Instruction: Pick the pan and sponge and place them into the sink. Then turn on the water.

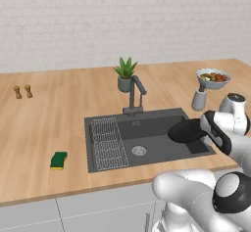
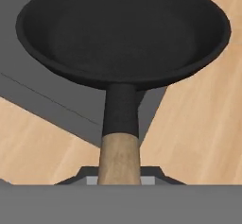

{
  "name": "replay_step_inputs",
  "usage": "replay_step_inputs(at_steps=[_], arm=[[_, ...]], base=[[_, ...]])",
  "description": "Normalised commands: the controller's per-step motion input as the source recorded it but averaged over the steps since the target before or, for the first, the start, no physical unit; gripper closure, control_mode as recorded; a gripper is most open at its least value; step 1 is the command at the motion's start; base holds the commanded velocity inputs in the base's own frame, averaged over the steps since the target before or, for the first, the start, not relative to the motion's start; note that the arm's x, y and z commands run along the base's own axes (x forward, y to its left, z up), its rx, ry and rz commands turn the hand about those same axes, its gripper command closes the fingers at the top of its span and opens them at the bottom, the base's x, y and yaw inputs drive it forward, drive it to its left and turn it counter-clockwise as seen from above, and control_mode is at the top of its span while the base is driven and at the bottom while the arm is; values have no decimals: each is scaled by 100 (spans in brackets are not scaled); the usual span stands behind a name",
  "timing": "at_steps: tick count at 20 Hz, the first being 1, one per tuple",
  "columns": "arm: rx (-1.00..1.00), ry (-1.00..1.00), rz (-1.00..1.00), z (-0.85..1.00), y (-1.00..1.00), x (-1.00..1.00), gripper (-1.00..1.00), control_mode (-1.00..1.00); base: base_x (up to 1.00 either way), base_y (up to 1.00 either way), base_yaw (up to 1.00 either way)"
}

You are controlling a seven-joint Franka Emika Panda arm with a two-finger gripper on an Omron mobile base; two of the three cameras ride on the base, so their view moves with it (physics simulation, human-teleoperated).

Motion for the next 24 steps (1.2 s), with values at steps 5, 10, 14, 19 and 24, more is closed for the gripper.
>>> replay_step_inputs(at_steps=[5,10,14,19,24], arm=[[0,-2,48,0,37,30,100,-100],[0,0,36,0,52,55,100,-100],[0,1,16,-10,34,59,100,-100],[0,8,3,-28,28,62,100,-100],[0,4,0,-50,33,53,100,-100]], base=[[0,0,0],[0,0,0],[0,0,0],[0,0,0],[0,0,0]])
